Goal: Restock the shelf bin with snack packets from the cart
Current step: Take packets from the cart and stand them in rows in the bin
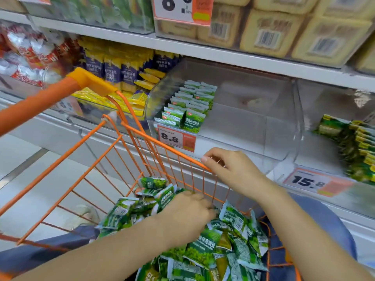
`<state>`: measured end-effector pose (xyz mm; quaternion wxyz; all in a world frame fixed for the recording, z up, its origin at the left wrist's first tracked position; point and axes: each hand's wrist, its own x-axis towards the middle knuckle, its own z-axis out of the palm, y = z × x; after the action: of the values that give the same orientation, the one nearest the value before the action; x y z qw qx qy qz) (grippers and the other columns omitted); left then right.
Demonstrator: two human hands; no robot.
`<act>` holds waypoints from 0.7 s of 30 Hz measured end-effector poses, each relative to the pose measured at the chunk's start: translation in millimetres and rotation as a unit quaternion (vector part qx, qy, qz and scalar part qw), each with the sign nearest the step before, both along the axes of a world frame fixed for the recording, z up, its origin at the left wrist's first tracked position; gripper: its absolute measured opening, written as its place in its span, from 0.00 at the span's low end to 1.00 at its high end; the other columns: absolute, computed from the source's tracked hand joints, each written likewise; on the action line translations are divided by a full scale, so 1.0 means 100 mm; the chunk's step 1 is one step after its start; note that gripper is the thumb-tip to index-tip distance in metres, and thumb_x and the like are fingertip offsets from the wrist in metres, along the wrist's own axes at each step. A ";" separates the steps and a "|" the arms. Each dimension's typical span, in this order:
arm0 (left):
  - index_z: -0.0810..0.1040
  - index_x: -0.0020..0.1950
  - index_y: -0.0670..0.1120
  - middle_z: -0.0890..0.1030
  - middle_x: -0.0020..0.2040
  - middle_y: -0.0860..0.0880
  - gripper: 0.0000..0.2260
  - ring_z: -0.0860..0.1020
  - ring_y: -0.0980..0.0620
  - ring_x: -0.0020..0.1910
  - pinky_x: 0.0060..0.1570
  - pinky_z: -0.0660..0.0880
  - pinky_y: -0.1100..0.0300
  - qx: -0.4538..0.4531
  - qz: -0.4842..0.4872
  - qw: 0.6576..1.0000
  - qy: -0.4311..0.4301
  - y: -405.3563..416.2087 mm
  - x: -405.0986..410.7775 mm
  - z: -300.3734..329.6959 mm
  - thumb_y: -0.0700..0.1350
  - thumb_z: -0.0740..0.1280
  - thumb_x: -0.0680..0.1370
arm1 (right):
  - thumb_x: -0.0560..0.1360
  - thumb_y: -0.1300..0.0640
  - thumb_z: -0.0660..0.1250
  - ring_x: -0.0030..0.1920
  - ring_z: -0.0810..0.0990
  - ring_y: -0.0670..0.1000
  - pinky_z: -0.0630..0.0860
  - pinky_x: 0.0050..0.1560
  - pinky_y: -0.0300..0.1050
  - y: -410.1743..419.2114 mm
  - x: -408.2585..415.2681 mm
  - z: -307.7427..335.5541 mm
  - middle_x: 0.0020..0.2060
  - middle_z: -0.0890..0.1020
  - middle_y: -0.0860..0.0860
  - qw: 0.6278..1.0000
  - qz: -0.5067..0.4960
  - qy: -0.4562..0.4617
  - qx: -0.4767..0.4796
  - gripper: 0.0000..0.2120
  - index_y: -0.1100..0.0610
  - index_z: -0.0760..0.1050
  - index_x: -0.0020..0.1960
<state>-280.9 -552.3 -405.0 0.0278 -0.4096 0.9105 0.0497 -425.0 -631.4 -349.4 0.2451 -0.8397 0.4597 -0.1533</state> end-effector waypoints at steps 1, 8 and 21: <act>0.80 0.60 0.51 0.81 0.57 0.50 0.13 0.77 0.48 0.58 0.55 0.75 0.51 0.003 0.009 0.999 0.037 -0.03 0.03 0.05 0.45 0.62 0.78 | 0.79 0.40 0.56 0.37 0.74 0.40 0.70 0.40 0.41 0.01 -0.01 0.00 0.35 0.77 0.40 1.000 0.004 -0.007 0.000 0.10 0.42 0.73 0.46; 0.83 0.37 0.51 0.82 0.34 0.50 0.07 0.78 0.57 0.35 0.37 0.75 0.60 0.164 0.256 0.801 0.515 -0.12 0.35 0.74 0.44 0.72 0.75 | 0.73 0.35 0.49 0.48 0.82 0.39 0.76 0.50 0.36 0.10 -0.01 0.09 0.44 0.85 0.42 0.939 -0.015 -0.275 0.206 0.25 0.45 0.81 0.48; 0.82 0.47 0.56 0.83 0.42 0.60 0.08 0.78 0.64 0.45 0.43 0.72 0.70 -0.031 0.310 0.772 0.554 -0.19 0.41 0.75 0.49 0.63 0.81 | 0.65 0.46 0.77 0.37 0.74 0.42 0.71 0.41 0.38 0.08 0.01 0.14 0.36 0.80 0.44 0.966 0.003 -0.239 0.096 0.11 0.47 0.81 0.44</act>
<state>-240.3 -571.2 -329.8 -0.5107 -0.5718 0.5932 0.2457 -424.0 -622.9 -335.9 0.4276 -0.7524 0.3982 -0.3041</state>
